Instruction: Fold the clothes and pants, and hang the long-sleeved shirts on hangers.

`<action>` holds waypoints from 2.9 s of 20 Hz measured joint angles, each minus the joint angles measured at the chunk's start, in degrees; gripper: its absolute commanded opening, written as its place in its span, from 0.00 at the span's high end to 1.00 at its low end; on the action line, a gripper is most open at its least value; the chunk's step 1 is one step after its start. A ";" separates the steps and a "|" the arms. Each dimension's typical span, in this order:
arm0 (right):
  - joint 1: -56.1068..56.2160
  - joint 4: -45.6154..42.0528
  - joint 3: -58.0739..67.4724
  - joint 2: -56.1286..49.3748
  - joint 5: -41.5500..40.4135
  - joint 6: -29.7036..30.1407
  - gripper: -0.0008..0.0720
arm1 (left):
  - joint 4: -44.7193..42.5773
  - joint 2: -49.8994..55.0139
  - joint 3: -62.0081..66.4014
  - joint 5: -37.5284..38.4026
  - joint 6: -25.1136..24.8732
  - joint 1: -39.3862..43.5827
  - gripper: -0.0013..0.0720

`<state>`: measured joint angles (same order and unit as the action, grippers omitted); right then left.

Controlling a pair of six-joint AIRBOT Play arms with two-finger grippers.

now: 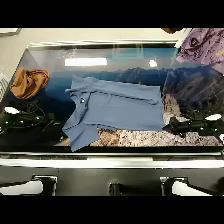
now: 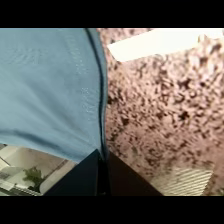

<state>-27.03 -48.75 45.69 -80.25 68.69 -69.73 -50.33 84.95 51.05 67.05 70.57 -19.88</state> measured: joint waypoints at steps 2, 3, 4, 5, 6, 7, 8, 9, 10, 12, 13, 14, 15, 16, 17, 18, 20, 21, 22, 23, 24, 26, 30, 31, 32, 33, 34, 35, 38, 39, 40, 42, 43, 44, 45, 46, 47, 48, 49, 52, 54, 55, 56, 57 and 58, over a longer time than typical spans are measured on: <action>0.00 0.15 0.00 1.01 0.22 -0.42 0.95 | 1.33 0.81 -0.20 0.13 -1.49 1.07 0.17; 0.00 0.15 0.00 1.49 0.26 -0.74 0.95 | 1.66 1.20 -0.22 0.55 -2.21 1.79 0.18; 0.00 0.15 0.00 1.95 0.26 -0.81 0.95 | 2.01 1.62 -0.26 1.11 -2.73 2.73 0.22; 0.00 0.17 0.00 2.43 0.26 -0.83 0.95 | 2.12 2.01 -0.33 1.40 -3.15 3.61 0.56; 0.02 0.17 0.00 2.89 0.28 -0.90 0.95 | 1.60 2.49 -0.42 1.29 -3.58 4.52 0.90; 0.04 0.17 0.00 3.37 0.28 -1.05 0.95 | 0.83 2.78 -0.46 1.09 -3.87 5.29 0.96; 0.15 0.33 0.00 3.78 0.35 -1.29 0.95 | 1.42 2.91 -0.33 1.16 -4.15 5.79 0.96; 0.46 0.50 0.02 4.13 0.63 -1.29 0.95 | 2.21 2.91 -0.02 1.60 -4.46 6.27 0.96; 1.09 0.72 0.22 4.33 1.11 -1.20 0.95 | 3.17 2.75 0.52 2.03 -4.81 6.60 0.96; 3.61 1.46 1.88 4.66 1.88 -0.72 0.95 | 4.59 1.86 3.06 2.23 -4.98 7.02 0.96; 5.40 1.64 3.76 4.74 1.99 -0.57 0.95 | 5.22 1.20 5.25 2.38 -4.81 7.21 0.96; 7.19 1.88 6.29 4.81 1.92 -0.61 0.95 | 5.70 0.44 8.20 2.51 -4.33 7.37 0.96; 9.11 1.92 9.81 4.85 1.90 -0.94 0.95 | 5.86 -0.26 11.32 2.60 -3.85 7.43 0.96; 10.86 1.88 13.94 4.87 1.81 -1.79 0.95 | 5.97 -1.03 15.23 2.62 -3.08 7.54 0.96; 12.55 1.70 18.95 4.92 1.79 -2.78 0.95 | 6.34 -1.88 19.96 2.69 -2.47 7.65 0.96; 14.10 0.96 24.65 4.96 1.88 -4.04 0.95 | 6.47 -2.73 25.24 2.71 -1.64 7.69 0.96; 16.15 -0.46 36.33 4.98 2.62 -6.78 0.95 | 5.79 -4.33 36.35 2.89 0.63 7.67 0.96; 16.79 -1.22 42.91 5.14 3.37 -8.44 0.95 | 4.98 -5.20 41.77 2.89 2.01 7.67 0.96; 17.25 -2.08 49.44 5.44 4.26 -9.97 0.95 | 3.78 -6.12 46.97 2.91 3.63 7.67 0.96; 17.53 -3.02 55.32 5.95 5.29 -11.23 0.95 | 2.14 -7.39 52.26 2.91 5.51 7.67 0.96; 17.73 -3.93 60.61 6.84 6.34 -12.22 0.95 | 0.39 -8.92 56.50 2.89 7.32 7.67 0.96; 17.99 -5.92 68.24 10.38 7.82 -13.84 0.95 | -3.98 -13.57 62.45 2.56 11.15 7.67 0.96; 18.21 -10.54 74.29 21.49 9.11 -16.57 0.95 | -13.16 -25.99 64.85 2.40 17.42 7.67 0.96; 18.23 -12.04 74.84 23.93 9.29 -17.38 0.95 | -15.45 -28.92 64.78 2.38 18.88 7.67 0.96; 18.25 -13.53 75.25 26.36 9.40 -18.01 0.95 | -18.05 -31.87 64.61 2.43 20.59 7.69 0.96; 18.25 -14.93 75.56 28.33 9.53 -18.91 0.95 | -20.48 -34.25 64.48 2.47 22.01 7.67 0.96; 18.25 -16.20 75.76 29.97 9.60 -19.76 0.95 | -22.73 -36.39 64.39 2.67 23.43 7.67 0.96; 18.25 -16.96 75.93 31.10 9.73 -20.57 0.95 | -24.39 -37.92 64.32 3.04 24.52 7.67 0.96; 18.25 -18.69 75.95 31.54 11.04 -22.58 0.95 | -27.39 -39.36 64.06 4.66 26.21 7.67 0.96; 18.25 -18.93 75.78 30.80 11.45 -23.06 0.95 | -27.63 -38.84 63.76 5.51 26.62 7.67 0.96; 18.25 -19.02 75.43 29.44 12.63 -23.41 0.95 | -27.56 -37.79 63.10 6.64 26.80 7.69 0.96; 18.27 -19.45 73.50 25.38 14.69 -24.00 0.95 | -26.21 -34.38 60.67 9.25 25.81 7.80 0.96; 18.27 -19.50 71.97 22.75 15.34 -24.26 0.95 | -25.42 -32.28 59.01 9.84 24.98 8.00 0.96; 18.27 -19.69 70.31 19.91 15.96 -24.41 0.95 | -24.72 -29.62 56.92 10.14 23.82 8.39 0.96; 18.27 -19.71 68.48 16.41 16.41 -24.44 0.95 | -24.35 -26.73 54.73 10.25 22.62 8.87 0.96; 18.27 -19.76 66.88 12.85 16.55 -24.44 0.95 | -24.06 -23.26 52.33 9.94 21.35 9.55 0.96; 18.27 -19.87 65.26 8.59 16.63 -24.48 0.95 | -23.74 -19.43 49.99 8.63 20.26 10.34 0.96; 18.27 -19.91 64.02 4.57 16.41 -24.48 0.95 | -23.56 -15.67 48.06 6.86 19.41 11.15 0.96; 18.27 -19.93 62.99 0.07 15.67 -24.44 0.95 | -23.45 -11.26 46.38 4.39 18.73 12.04 0.96; 18.29 -20.13 61.40 -12.13 10.27 -24.17 0.95 | -23.17 1.36 44.09 -4.85 17.70 14.93 0.96; 18.36 -19.93 60.96 -19.08 5.60 -24.09 0.95 | -23.15 8.81 43.47 -10.78 17.42 16.72 0.96; 18.36 -19.65 60.83 -22.18 3.34 -23.93 0.95 | -23.12 12.13 43.30 -13.29 17.44 17.51 0.96; 18.34 -19.12 60.74 -24.72 1.77 -23.93 0.95 | -23.06 14.84 43.19 -14.84 17.79 18.05 0.96; 18.34 -18.38 60.67 -27.10 0.57 -23.93 0.95 | -22.99 17.33 43.06 -16.02 18.43 18.47 0.96; 18.36 -17.66 60.61 -29.05 -0.09 -23.91 0.94 | -22.93 19.19 42.99 -16.68 19.34 18.75 0.96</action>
<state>-8.67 -66.41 106.30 -109.30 68.60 -93.65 -73.25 104.14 94.04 50.37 89.91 -1.13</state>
